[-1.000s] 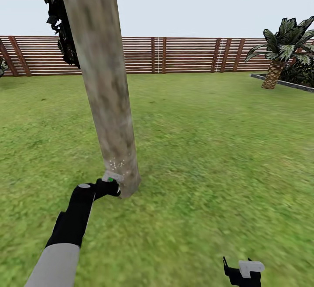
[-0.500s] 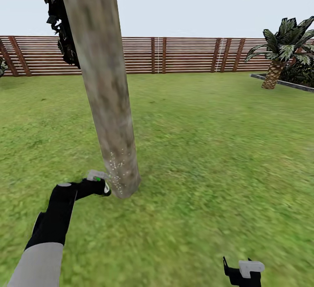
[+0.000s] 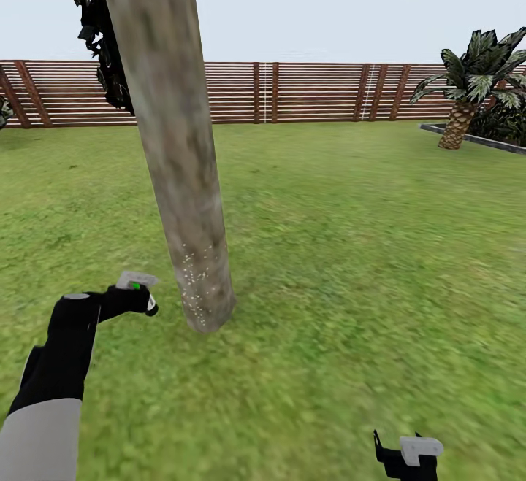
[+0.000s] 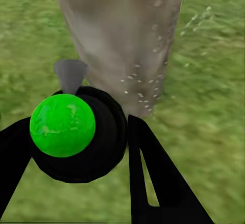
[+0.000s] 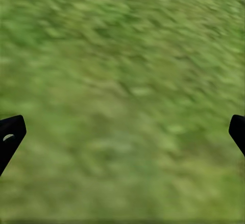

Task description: In the garden, pick up the pesticide atomizer on the floor and spray pesticide onto both trees until each tree trunk is fully covered.

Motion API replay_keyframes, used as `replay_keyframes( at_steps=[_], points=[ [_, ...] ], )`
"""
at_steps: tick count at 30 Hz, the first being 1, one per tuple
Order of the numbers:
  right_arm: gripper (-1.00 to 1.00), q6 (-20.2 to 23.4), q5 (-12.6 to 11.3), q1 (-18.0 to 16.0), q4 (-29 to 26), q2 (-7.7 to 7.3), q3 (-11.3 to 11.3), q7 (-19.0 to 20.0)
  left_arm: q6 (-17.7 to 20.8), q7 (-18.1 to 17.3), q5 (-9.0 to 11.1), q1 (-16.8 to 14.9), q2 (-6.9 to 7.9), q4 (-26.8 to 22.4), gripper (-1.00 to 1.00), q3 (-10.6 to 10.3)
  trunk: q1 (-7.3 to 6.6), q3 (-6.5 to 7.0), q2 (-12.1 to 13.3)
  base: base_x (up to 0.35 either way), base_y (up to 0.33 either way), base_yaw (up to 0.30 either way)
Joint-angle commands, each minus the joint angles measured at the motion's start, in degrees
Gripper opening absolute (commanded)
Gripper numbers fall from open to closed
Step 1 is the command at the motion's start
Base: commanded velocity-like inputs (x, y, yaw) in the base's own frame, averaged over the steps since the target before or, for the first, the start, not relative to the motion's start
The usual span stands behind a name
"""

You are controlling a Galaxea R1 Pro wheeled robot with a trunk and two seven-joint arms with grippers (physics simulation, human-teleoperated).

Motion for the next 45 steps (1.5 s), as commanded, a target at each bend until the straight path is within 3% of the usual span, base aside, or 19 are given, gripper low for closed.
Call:
replay_keyframes(
  at_steps=[1,3,4,5,7,9,12,15,19,24,39,45],
  points=[
    [1.0,-0.1,0.6,0.0,0.1,0.0,-0.3,-0.3,0.1,-0.5,-0.5,0.1,-0.07,-0.1,-1.0,0.1,-0.01,-0.05,0.0,0.0,0.0,0.0],
    [1.0,-0.1,0.6,0.0,0.1,0.0,-0.3,-0.3,0.0,-0.1,-0.6,0.2,-0.13,0.0,-1.0,0.1,-0.01,-0.05,0.0,0.0,0.0,0.0],
    [1.0,-0.1,0.6,0.0,0.1,0.0,-0.3,-0.3,0.0,0.9,-0.6,0.4,-0.12,0.0,-1.0,0.1,-0.01,-0.05,0.0,0.0,0.0,0.0],
    [1.0,-0.1,0.6,0.0,0.1,0.04,-0.2,-0.3,-0.4,4.4,-0.4,0.6,-0.31,0.2,-1.0,0.2,-0.01,-0.05,0.0,0.0,0.0,0.0],
    [1.0,-0.1,0.6,0.0,0.1,0.07,-0.2,-0.3,-0.4,6.0,-0.3,0.7,-0.67,0.4,-1.0,0.2,-0.01,-0.05,0.0,0.0,0.0,0.0],
    [1.0,-0.1,0.7,0.0,0.1,0.04,-0.2,-0.3,-0.5,7.0,-0.3,2.1,-2.22,0.5,-1.0,0.2,-0.01,-0.05,0.0,0.0,0.0,0.0],
    [1.0,-0.1,0.7,0.0,0.1,0.01,-0.2,-0.2,-0.8,7.7,-0.3,3.3,-3.06,1.5,-1.0,0.4,-0.01,-0.05,0.0,0.0,-0.067,0.0],
    [1.0,-0.1,0.7,0.0,0.1,0.01,-0.2,-0.2,-0.8,10.0,-0.2,3.6,-3.26,2.7,-1.0,2.7,-0.01,-0.05,0.0,0.0,-0.147,0.0],
    [1.0,-0.1,0.7,0.0,0.1,0.0,-0.2,-0.2,-0.8,10.5,-0.1,3.8,-3.3,3.4,-1.0,3.5,-0.01,-0.05,0.0,0.068,-0.031,0.0],
    [1.0,-0.1,0.7,0.0,0.1,0.0,-0.2,-0.2,-0.9,10.5,-0.1,4.4,-3.3,8.1,-1.0,3.5,-0.01,-0.05,0.0,0.028,-0.002,0.0],
    [1.0,-0.1,0.7,0.0,0.1,0.0,-0.2,-0.2,-1.0,10.5,-0.1,5.2,-3.24,9.0,-1.0,3.4,-0.01,-0.05,0.0,0.152,0.007,0.004],
    [1.0,-0.1,0.7,0.0,0.1,0.03,-0.2,-0.2,-1.0,10.7,-0.2,5.2,-3.16,12.6,-1.0,3.7,-0.01,-0.05,0.0,-0.04,-0.028,0.233]
  ],
)
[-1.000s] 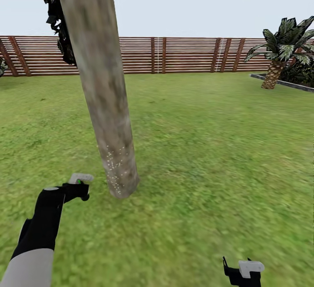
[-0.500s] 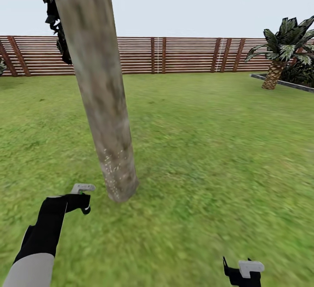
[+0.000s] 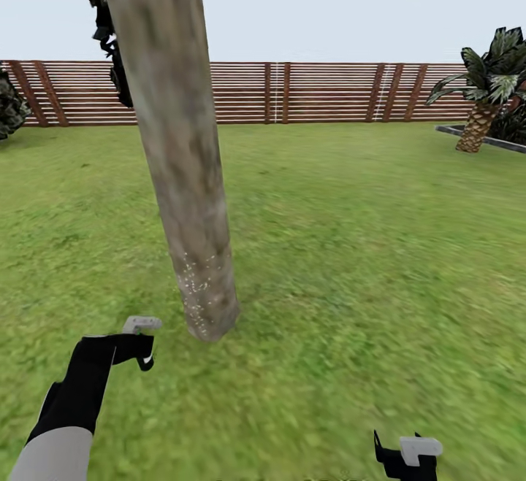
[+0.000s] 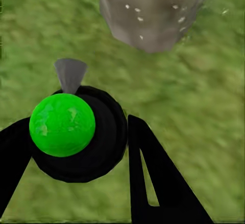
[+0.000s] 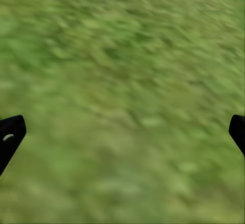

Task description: In the garden, pick up the pesticide atomizer on the floor and spray pesticide onto both trees until each tree trunk is fully covered.

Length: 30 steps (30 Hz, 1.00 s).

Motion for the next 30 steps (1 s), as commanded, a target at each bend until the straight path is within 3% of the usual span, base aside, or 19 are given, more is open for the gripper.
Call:
replay_keyframes(
  at_steps=[1,10,19,24,30],
  points=[
    [1.0,-0.1,0.6,0.0,0.0,0.01,-0.3,-0.3,0.1,-0.6,-0.6,-0.1,-0.03,0.0,-1.0,0.1,-0.03,-0.05,0.0,-0.19,-0.148,0.275],
    [1.0,-0.1,0.6,0.0,0.0,0.04,-0.3,-0.3,0.1,-0.6,-0.4,-0.1,-0.26,0.2,-1.0,0.0,-0.03,-0.05,0.0,-0.217,-0.21,0.079],
    [1.0,-0.1,0.6,0.0,0.0,0.07,-0.3,-0.3,0.0,-0.6,-0.4,-0.1,-0.31,0.2,-1.0,0.0,-0.03,-0.05,0.0,-0.011,-0.268,0.0],
    [1.0,-0.1,0.6,0.0,0.0,0.07,-0.3,-0.3,-3.3,0.1,-0.5,-0.1,-0.29,0.5,-1.0,0.1,-0.03,-0.05,0.0,0.0,-0.271,0.0],
    [1.0,-0.1,0.6,0.0,0.0,0.07,-0.3,-0.3,-3.7,0.2,-0.5,-0.1,-0.29,0.7,-1.0,0.1,-0.03,-0.05,0.0,0.0,-0.271,0.002]
  ],
)
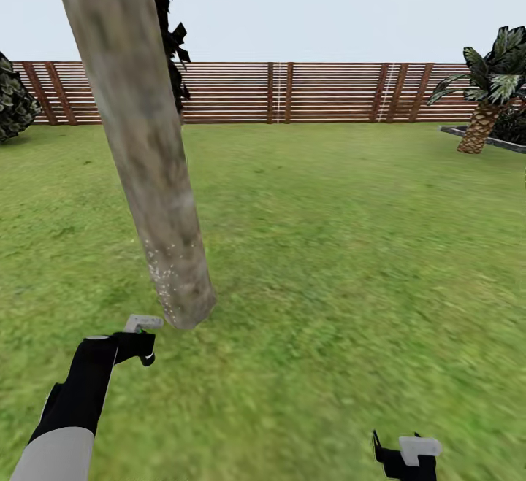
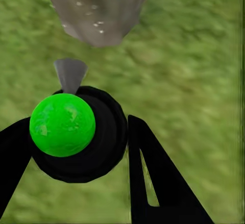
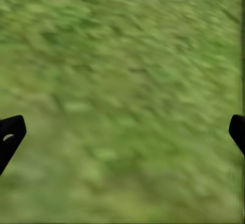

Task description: In the garden, pick up the pesticide atomizer on the floor and spray pesticide onto both trees until each tree trunk is fully covered.

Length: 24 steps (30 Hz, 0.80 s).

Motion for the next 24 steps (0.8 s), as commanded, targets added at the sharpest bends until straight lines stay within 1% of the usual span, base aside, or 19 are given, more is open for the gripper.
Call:
replay_keyframes(
  at_steps=[1,3,4,5,7,9,13,18,24],
  points=[
    [1.0,-0.1,0.6,0.0,0.1,0.01,-0.3,-0.3,0.1,-0.6,-0.6,0.0,-0.03,-0.1,-1.0,0.1,-0.01,-0.05,0.0,0.0,-0.27,0.111],
    [1.0,-0.1,0.6,0.0,0.1,0.01,-0.3,-0.3,0.1,-0.5,-0.6,0.0,0.02,-0.1,-1.0,0.2,-0.01,-0.05,0.0,0.039,-0.271,0.202],
    [1.0,-0.1,0.6,0.0,0.1,0.01,-0.3,-0.3,0.1,0.1,-0.7,0.0,0.04,-0.1,-1.0,0.8,-0.01,-0.05,0.0,0.079,-0.271,0.251],
    [1.0,-0.1,0.6,0.0,0.1,0.01,-0.3,-0.3,0.1,1.2,-0.6,0.0,0.01,-0.1,-1.0,1.8,-0.01,-0.05,0.0,0.095,-0.271,0.263],
    [1.0,-0.1,0.6,0.0,0.1,0.01,-0.3,-0.3,0.1,3.2,-0.5,0.0,-0.03,-0.1,-1.0,2.8,-0.01,-0.05,0.0,0.11,-0.271,0.269],
    [1.0,-0.1,0.6,0.0,0.1,0.01,-0.3,-0.3,0.0,4.2,-0.4,0.0,-0.09,0.3,-1.0,3.2,-0.01,-0.05,0.0,0.123,-0.271,0.273],
    [1.0,-0.1,0.6,0.0,0.1,0.01,-0.3,-0.3,0.0,4.4,-0.4,0.0,-0.18,0.6,-1.0,3.3,-0.01,-0.05,0.0,0.128,-0.27,0.223],
    [1.0,-0.1,0.6,0.0,0.1,0.01,-0.3,-0.3,-0.1,4.4,-0.4,0.0,-0.92,0.6,-1.0,3.3,-0.01,-0.05,0.0,0.138,-0.269,0.02],
    [1.0,-0.1,0.6,0.0,0.1,0.01,-0.3,-0.3,-0.1,4.5,-0.4,0.0,-0.97,0.6,-1.0,3.3,-0.01,-0.05,0.0,0.107,-0.268,0.001]
  ],
)
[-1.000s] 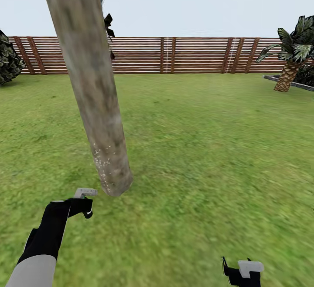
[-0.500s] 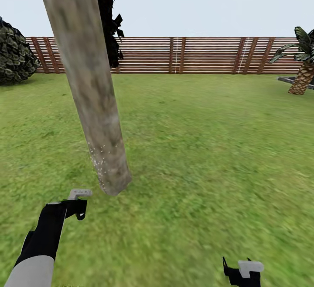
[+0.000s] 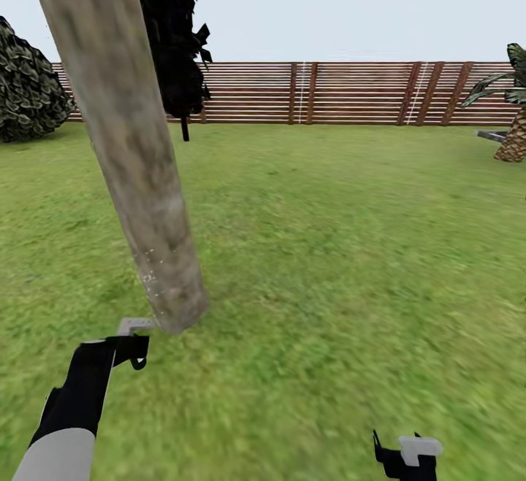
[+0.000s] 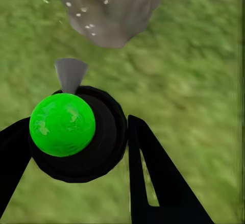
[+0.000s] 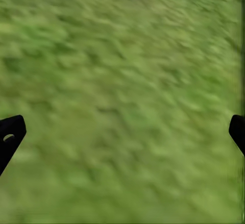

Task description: In the garden, pick up the pesticide atomizer on the floor and spray pesticide onto both trees until each tree trunk is fully covered.

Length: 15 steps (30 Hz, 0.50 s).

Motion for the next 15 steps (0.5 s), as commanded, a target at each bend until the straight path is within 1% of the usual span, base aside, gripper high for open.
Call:
replay_keyframes(
  at_steps=[1,4,10,13,15],
  points=[
    [1.0,-0.1,0.6,0.0,0.1,0.01,-0.3,-0.3,0.1,-0.6,-0.6,0.0,-0.04,-0.1,-1.0,0.1,-0.01,-0.05,0.0,0.02,-0.268,0.029],
    [1.0,-0.1,0.6,0.0,0.1,0.01,-0.3,-0.3,0.2,-0.6,-0.6,0.0,-0.03,-0.1,-1.0,0.1,-0.01,-0.05,0.0,0.008,-0.268,0.137],
    [1.0,-0.1,0.6,0.0,0.1,0.01,-0.3,-0.3,0.2,-0.6,-0.7,0.0,0.03,-0.1,-1.0,0.2,-0.01,-0.05,0.0,0.008,-0.268,0.269],
    [1.0,-0.1,0.6,0.0,0.1,0.01,-0.3,-0.3,0.2,-0.6,-0.7,-0.1,0.15,0.5,-1.0,0.2,-0.01,-0.05,0.0,0.108,-0.261,0.277],
    [1.0,-0.2,0.6,0.0,0.1,0.01,-0.3,-0.3,0.1,-0.5,-0.7,-0.4,0.09,2.5,-1.0,0.1,-0.01,-0.05,0.0,0.168,-0.239,0.146]
  ],
)
